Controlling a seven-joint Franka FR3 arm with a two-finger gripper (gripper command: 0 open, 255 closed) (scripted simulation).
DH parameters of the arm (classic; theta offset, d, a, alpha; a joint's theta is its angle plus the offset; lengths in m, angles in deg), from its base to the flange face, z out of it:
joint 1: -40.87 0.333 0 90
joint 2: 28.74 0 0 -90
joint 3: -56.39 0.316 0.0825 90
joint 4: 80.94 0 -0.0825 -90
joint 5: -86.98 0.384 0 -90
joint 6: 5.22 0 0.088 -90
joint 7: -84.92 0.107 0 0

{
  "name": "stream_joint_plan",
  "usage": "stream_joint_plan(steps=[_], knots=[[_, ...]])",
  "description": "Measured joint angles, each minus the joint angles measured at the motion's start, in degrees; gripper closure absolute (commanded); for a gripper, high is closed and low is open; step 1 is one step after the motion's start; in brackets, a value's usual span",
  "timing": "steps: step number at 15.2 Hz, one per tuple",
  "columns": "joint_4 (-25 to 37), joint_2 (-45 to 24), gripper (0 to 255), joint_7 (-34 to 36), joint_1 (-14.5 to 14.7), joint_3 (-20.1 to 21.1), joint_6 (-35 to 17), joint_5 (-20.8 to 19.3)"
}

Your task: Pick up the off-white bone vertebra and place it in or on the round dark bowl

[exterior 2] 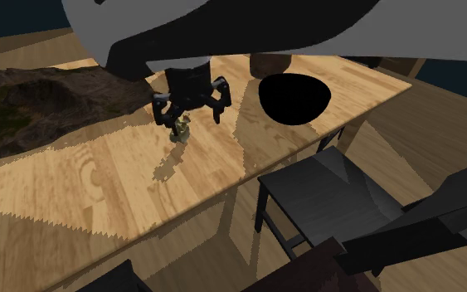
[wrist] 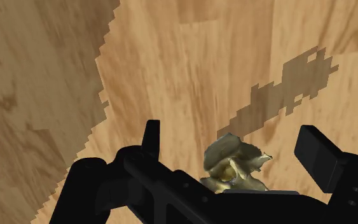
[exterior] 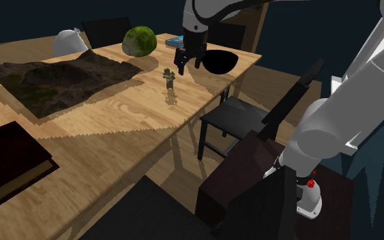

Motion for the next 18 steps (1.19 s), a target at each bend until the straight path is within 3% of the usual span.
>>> stream_joint_plan(steps=[6, 13, 18], knots=[[7.3, -10.8, 0, 4.3, 0.7, 2.0, -4.7, -0.5], [5.1, -13.5, 0, 4.7, 0.7, 2.0, -9.7, -0.9], [4.8, -13.9, 0, 4.8, 0.7, 2.0, -10.4, -1.0]])
